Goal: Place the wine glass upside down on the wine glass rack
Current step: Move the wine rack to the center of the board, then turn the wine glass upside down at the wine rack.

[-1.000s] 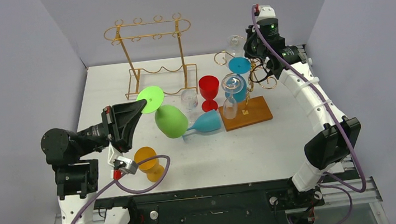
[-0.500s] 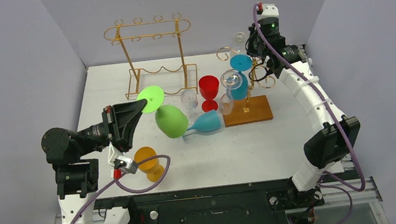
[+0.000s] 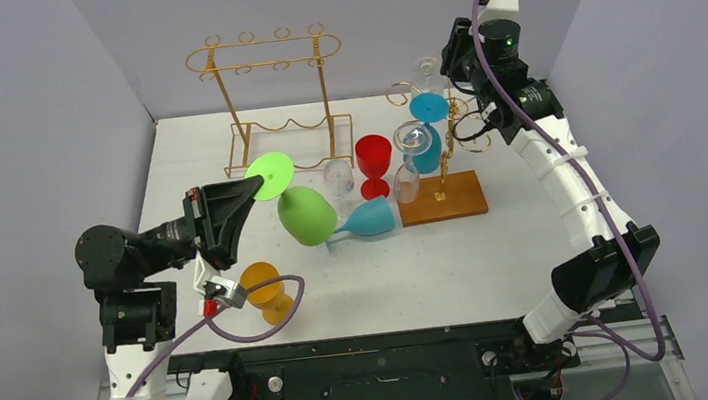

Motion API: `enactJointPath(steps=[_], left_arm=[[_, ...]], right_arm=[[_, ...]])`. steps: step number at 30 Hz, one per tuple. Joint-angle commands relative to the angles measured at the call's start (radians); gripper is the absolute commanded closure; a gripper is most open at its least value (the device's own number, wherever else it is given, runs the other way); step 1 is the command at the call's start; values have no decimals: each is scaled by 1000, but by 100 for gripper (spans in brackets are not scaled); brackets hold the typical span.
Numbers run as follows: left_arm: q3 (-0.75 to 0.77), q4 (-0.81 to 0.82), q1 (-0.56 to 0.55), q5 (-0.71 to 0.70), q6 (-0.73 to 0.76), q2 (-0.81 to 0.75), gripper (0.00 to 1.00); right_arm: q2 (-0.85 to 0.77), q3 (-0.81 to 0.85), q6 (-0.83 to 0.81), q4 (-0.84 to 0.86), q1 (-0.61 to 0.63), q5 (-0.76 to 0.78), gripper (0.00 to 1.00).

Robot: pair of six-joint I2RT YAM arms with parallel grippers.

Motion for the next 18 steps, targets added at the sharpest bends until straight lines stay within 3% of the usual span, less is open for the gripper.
enactJointPath(steps=[1,7,11,15,18], left_arm=[[45,-12,-4,-5,18,10,100],[89,-20,-6,3,22,40,100],[122,-20,-20,15,35,70,100],[160,-50,-41,35,77,88,100],[194,-73,-49,71,103,94,100]], right_arm=[[-90,25,-5,30,-2,-3,66],[-219,-38,-3,-22,17,-15,65],[-405,-165,-39,-19,135,-44,57],[-528,-291,-53,8,278,-268,30],[-593,-415,-58,108,381,-500,27]])
